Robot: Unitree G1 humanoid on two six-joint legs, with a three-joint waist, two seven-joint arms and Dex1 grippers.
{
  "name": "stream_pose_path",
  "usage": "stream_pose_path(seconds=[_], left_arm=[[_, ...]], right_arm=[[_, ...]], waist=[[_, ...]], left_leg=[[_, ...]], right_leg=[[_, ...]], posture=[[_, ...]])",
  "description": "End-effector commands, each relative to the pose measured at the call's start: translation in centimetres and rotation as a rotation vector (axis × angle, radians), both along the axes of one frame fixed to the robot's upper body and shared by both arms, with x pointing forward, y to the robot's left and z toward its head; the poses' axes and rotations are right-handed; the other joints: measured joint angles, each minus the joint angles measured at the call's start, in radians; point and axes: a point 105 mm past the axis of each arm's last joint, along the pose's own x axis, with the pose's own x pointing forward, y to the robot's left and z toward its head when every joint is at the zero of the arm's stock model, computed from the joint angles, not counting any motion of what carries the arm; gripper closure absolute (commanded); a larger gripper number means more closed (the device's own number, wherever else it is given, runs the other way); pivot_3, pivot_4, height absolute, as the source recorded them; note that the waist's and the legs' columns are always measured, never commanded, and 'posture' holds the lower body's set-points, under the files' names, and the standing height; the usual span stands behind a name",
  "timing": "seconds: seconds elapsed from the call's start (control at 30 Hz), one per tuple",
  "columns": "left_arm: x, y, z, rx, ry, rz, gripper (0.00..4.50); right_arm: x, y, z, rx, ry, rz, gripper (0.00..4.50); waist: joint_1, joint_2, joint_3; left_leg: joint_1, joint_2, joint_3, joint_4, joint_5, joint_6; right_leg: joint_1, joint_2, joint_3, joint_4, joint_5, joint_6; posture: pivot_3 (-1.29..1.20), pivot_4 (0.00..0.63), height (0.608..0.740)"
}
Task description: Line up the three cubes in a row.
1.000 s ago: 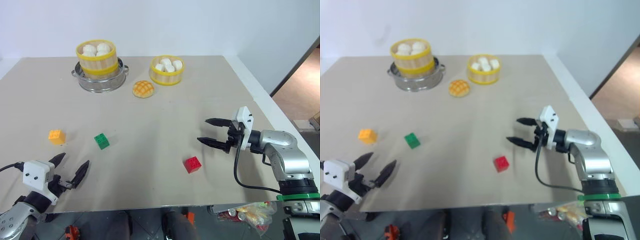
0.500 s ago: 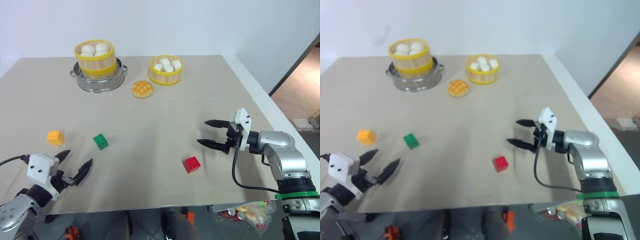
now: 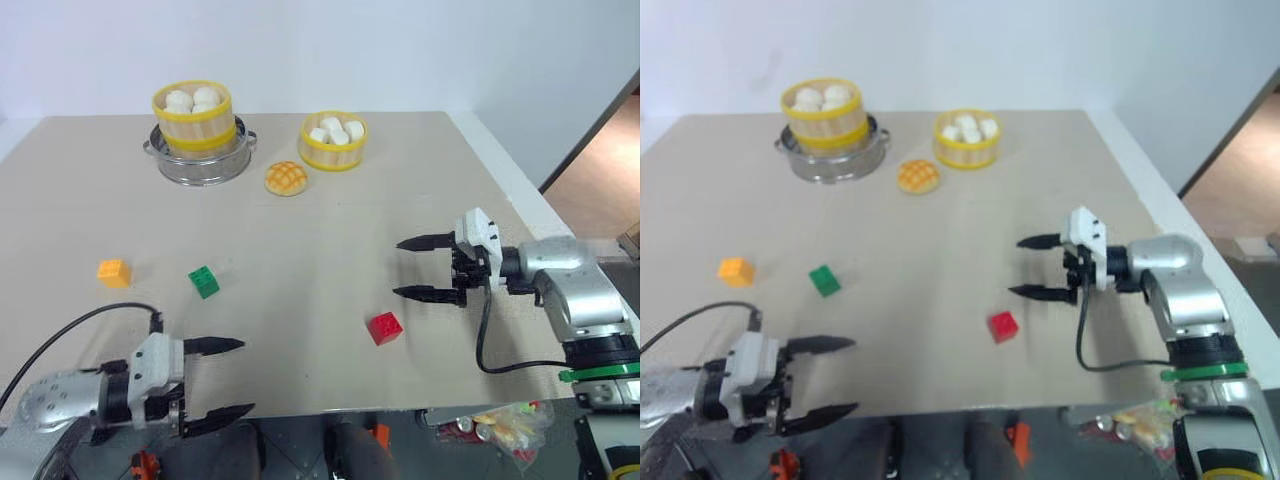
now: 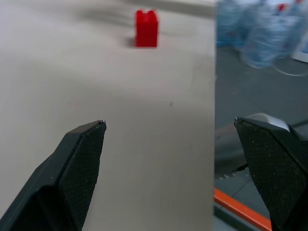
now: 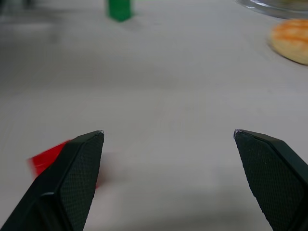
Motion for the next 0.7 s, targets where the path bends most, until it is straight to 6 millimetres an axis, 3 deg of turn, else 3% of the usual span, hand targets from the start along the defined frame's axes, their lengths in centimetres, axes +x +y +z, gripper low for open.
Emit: stream_pose_path(seconds=[0.03,0.17,0.3,0.7], left_arm=[[-0.1,-0.2,-0.6,0.010,0.011,-0.075,0.07],[0.3,-0.6,-0.9,-0.007,0.016,-0.100,0.07],[1.0,-1.0,-1.3,-0.024,-0.004,-0.094,0.07],[2.0,-0.9,-1.4,-0.042,-0.024,-0.038,0.07]], right_arm=[[-1.9,1.5,1.0,-0.076,-0.020,0.170,0.00],[-2.9,2.9,0.3,-0.101,-0.008,0.257,0.00],[-3.1,3.6,-2.5,-0.164,-0.040,0.330,0.00],[-2.3,3.6,-4.1,-0.182,-0.035,0.344,0.00]], waist=[[-0.001,0.000,0.000],[0.000,0.000,0.000],[0.001,0.000,0.000],[0.001,0.000,0.000]], left_leg=[[0.000,0.001,0.000,0.000,-0.001,0.000],[0.000,0.004,-0.001,-0.001,-0.003,0.001],[0.000,0.005,-0.002,-0.001,-0.004,0.001],[0.001,0.005,-0.002,0.004,-0.004,0.001]], right_leg=[[0.000,0.001,0.000,0.000,0.000,0.000],[-0.001,0.006,0.000,0.000,-0.002,-0.001],[0.000,0.008,0.000,0.001,-0.002,-0.001],[0.001,0.008,0.001,0.001,-0.001,-0.002]], posture=[[0.00,0.150,0.740],[0.00,0.150,0.740],[0.00,0.150,0.740],[0.00,0.150,0.740]])
